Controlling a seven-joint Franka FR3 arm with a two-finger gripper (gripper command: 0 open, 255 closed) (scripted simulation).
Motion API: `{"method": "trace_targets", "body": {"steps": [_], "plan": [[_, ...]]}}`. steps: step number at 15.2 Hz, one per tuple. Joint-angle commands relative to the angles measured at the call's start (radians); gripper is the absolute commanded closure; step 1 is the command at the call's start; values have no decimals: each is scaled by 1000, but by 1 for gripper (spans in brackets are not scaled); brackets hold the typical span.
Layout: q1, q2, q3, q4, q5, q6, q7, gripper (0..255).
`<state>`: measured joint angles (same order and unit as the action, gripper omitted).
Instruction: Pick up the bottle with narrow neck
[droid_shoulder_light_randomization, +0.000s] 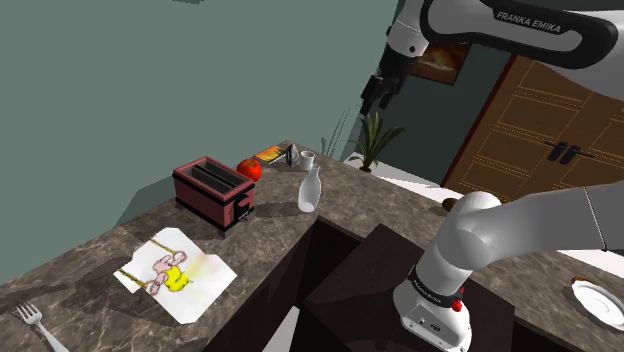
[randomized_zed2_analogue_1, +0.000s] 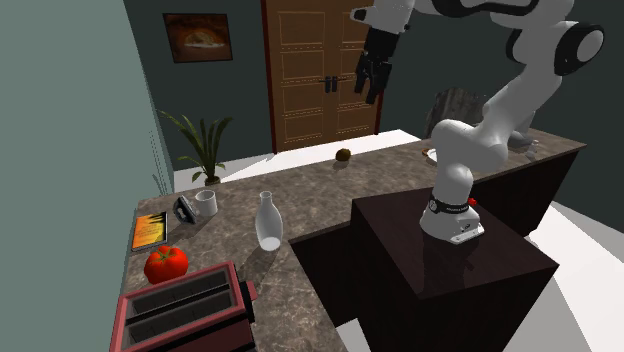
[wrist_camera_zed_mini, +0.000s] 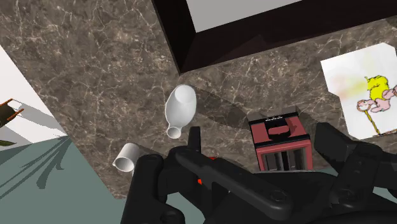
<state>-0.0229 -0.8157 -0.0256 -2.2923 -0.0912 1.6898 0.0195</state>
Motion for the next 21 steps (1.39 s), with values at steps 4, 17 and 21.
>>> {"method": "trace_targets", "body": {"steps": [4,17,21], "plan": [[-5,64,-31,-31,-10,85,-22,0],[-15,450,-162,-36,-9,428,-131,0],[-14,595,-198,5,19,514,-176,0]]}}
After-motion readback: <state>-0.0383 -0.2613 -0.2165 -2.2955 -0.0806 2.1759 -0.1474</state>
